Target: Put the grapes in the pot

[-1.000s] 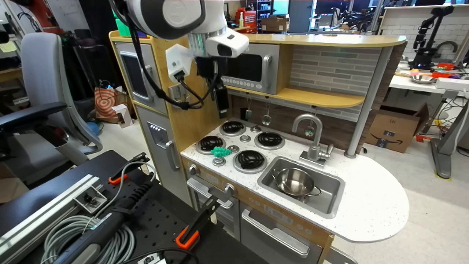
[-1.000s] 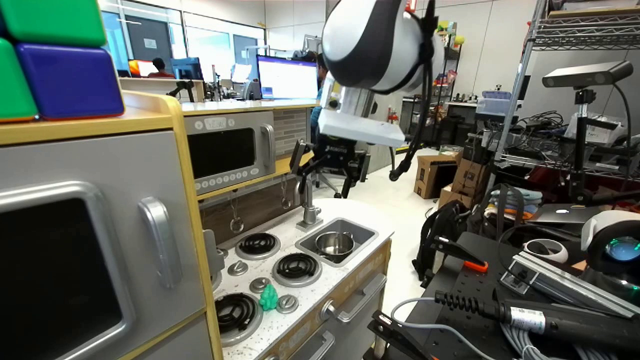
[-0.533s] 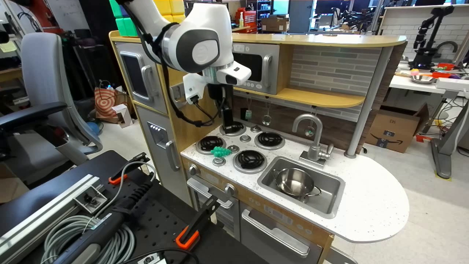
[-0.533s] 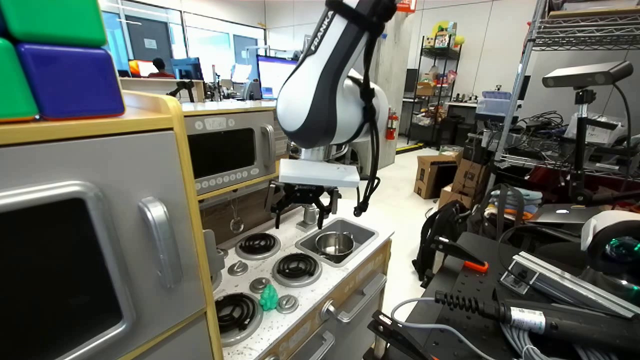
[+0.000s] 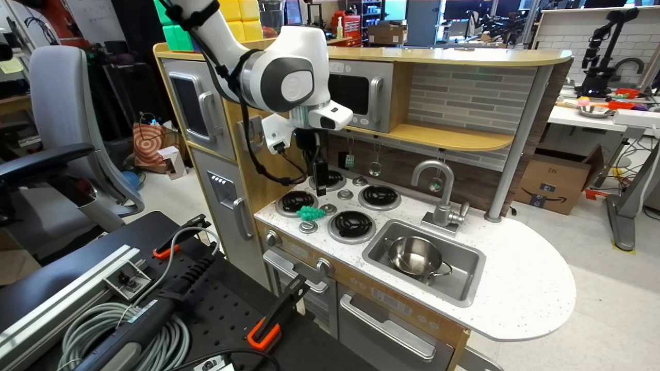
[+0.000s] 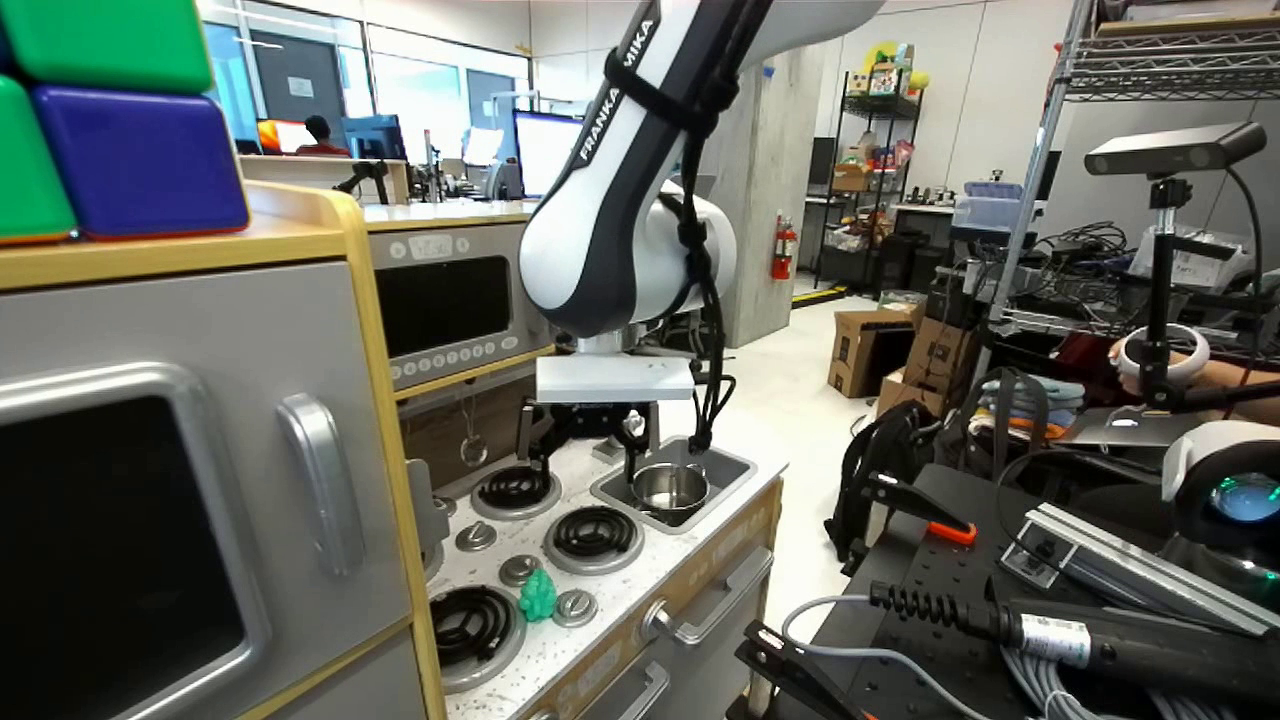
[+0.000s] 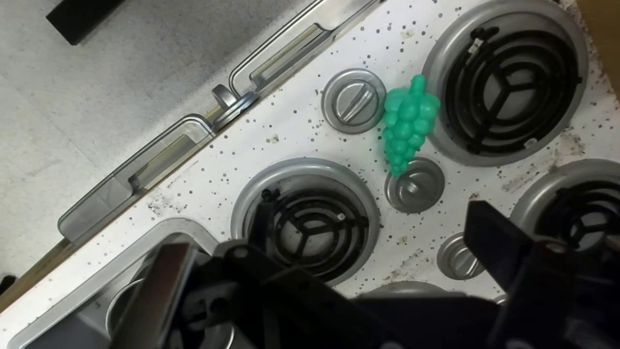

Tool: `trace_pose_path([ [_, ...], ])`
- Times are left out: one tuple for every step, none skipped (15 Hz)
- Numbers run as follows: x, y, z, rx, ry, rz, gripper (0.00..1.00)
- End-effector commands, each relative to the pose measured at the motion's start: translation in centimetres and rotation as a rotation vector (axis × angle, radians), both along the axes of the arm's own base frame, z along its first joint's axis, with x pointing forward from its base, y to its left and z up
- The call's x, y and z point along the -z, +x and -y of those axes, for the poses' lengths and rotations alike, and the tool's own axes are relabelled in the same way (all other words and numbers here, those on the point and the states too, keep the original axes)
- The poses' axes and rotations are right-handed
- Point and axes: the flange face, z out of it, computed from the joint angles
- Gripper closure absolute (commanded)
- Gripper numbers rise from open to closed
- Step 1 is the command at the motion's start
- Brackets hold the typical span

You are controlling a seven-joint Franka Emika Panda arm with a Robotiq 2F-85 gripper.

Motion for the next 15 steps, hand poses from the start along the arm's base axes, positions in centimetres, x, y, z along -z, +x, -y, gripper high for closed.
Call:
trace_pose_path([
  [0.1,-0.1,0.3,0.094,0.058,0.026,0.0],
  [0.5,-0.3,0.2,0.142,0.107,0.029,0.0],
  [1.3,-0.7,-0.2,0.168,0.157,0.002,0.0],
  [1.9,-0.9,-0.6,0.192,0.204,-0.025,0.0],
  [2.6,-1.1,-1.1,0.218,0.254,-0.039,0.0],
  [3.1,-1.2,-1.4,0.242,0.291,-0.041,0.0],
  [3.9,-1.1,-1.7,0.265,0.313,-0.045,0.0],
  [4.6,-0.9,-1.8,0.285,0.32,-0.033,0.0],
  [5.3,-0.6,-1.8,0.304,0.322,-0.02,0.0],
  [5.8,-0.1,-1.7,0.321,0.32,-0.007,0.0],
  [6.5,0.4,-1.8,0.33,0.296,-0.005,0.0],
  [7.0,0.7,-2.0,0.325,0.272,-0.012,0.0],
  [7.6,1.2,-2.3,0.309,0.248,-0.035,0.0],
  [8.1,1.7,-2.6,0.29,0.23,-0.03,0.0],
  [8.5,2.2,-3.0,0.275,0.204,-0.046,0.0],
])
